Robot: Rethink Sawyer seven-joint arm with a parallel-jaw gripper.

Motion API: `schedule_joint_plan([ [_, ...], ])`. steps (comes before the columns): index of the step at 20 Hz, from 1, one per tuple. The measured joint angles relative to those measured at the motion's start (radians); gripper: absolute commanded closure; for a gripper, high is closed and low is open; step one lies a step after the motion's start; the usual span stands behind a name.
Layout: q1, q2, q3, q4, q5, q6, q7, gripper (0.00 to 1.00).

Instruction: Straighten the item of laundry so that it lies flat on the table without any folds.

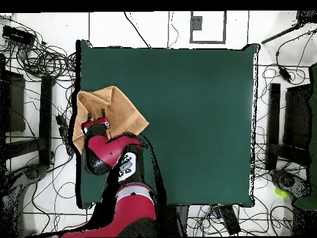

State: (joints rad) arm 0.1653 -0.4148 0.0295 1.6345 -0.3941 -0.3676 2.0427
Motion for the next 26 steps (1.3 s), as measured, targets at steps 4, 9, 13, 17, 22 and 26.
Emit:
schedule_joint_plan([
  [4, -0.01, 0.019, -0.005, 0.001, -0.014, 0.0, 0.0, 0.0],
  [9, 0.002, 0.063, -0.022, 0.001, -0.014, -0.006, 0.0, 0.0],
  [13, 0.016, 0.104, -0.04, -0.002, -0.013, -0.051, 0.0, 0.0],
  [17, 0.024, 0.128, -0.061, -0.005, -0.014, -0.135, 0.0, 0.0],
  [22, 0.041, 0.162, -0.093, -0.01, -0.013, -0.234, 0.0, 0.0],
  [26, 0.054, 0.178, -0.109, -0.014, 0.008, -0.276, 0.0, 0.0],
])
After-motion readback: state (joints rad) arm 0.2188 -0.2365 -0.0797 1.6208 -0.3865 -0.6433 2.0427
